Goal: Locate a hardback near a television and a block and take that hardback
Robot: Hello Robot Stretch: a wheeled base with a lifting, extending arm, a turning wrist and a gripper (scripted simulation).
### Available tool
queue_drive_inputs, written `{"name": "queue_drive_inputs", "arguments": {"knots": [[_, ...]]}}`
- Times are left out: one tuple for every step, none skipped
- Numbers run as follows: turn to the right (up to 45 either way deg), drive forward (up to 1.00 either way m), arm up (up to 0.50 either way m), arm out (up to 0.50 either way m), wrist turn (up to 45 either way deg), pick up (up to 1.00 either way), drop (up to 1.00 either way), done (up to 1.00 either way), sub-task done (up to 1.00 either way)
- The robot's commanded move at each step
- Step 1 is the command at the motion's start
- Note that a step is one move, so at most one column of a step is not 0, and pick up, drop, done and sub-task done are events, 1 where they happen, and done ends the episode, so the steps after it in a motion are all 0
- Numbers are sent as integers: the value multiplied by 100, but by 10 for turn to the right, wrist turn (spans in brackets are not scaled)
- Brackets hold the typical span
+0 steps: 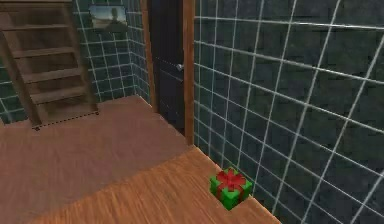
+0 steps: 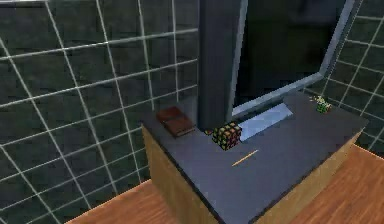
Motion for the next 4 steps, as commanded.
{"name": "queue_drive_inputs", "arguments": {"knots": [[450,0,0,0,0,0,0,0,0],[450,0,0,0,0,0,0,0,0],[450,0,0,0,0,0,0,0,0],[150,0,0,0,0,0,0,0,0]]}}
